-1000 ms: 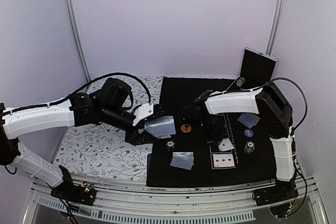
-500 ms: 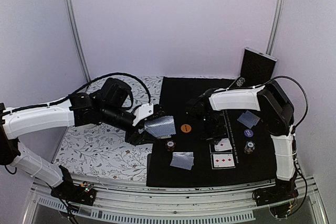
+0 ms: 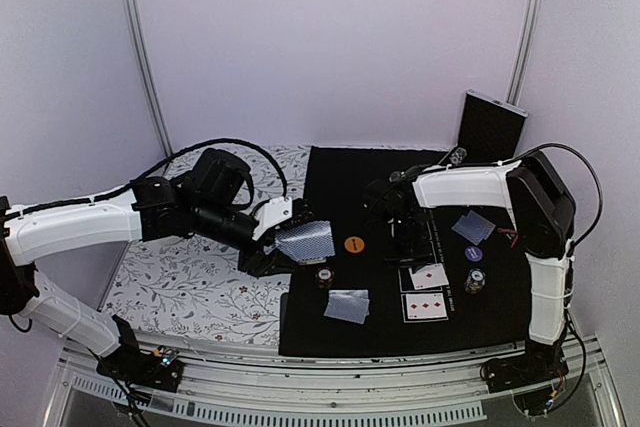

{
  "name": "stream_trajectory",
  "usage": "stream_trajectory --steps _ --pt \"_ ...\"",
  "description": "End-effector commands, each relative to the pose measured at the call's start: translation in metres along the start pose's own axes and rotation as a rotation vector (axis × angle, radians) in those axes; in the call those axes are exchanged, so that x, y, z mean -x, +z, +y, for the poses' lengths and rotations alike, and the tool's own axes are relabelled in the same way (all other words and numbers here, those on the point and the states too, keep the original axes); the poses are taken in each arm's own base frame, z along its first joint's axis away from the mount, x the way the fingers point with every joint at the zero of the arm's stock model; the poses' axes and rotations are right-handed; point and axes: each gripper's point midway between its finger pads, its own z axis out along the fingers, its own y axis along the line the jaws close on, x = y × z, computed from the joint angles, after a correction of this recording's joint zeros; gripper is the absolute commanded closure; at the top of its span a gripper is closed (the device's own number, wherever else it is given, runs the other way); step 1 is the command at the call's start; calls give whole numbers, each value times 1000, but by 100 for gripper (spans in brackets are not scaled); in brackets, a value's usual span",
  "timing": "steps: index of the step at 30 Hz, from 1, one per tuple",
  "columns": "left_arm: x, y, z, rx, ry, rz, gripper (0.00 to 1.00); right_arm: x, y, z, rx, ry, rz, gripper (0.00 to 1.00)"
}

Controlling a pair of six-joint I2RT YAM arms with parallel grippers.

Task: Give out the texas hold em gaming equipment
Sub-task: Flop the poker card in the community card area, then adjust the poker card in the community card area.

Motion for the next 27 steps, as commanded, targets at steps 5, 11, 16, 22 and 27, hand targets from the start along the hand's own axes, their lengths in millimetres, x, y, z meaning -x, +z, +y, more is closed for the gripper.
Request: stream_trajectory --steps 5,11,16,22,27 --pt "9 -4 -4 -3 26 -31 42 19 -48 -10 166 17 -167 52" --pt "9 -4 -4 -4 26 -30 42 11 -38 -57 192 117 -179 24" --pt "8 -3 -4 -5 25 -27 42 11 -27 -56 282 98 -184 8" --pt "8 -3 -4 -4 25 -25 42 9 -4 -59 271 81 -143 1" --pt "8 -4 -4 -5 26 -28 42 3 9 -60 259 71 -112 1"
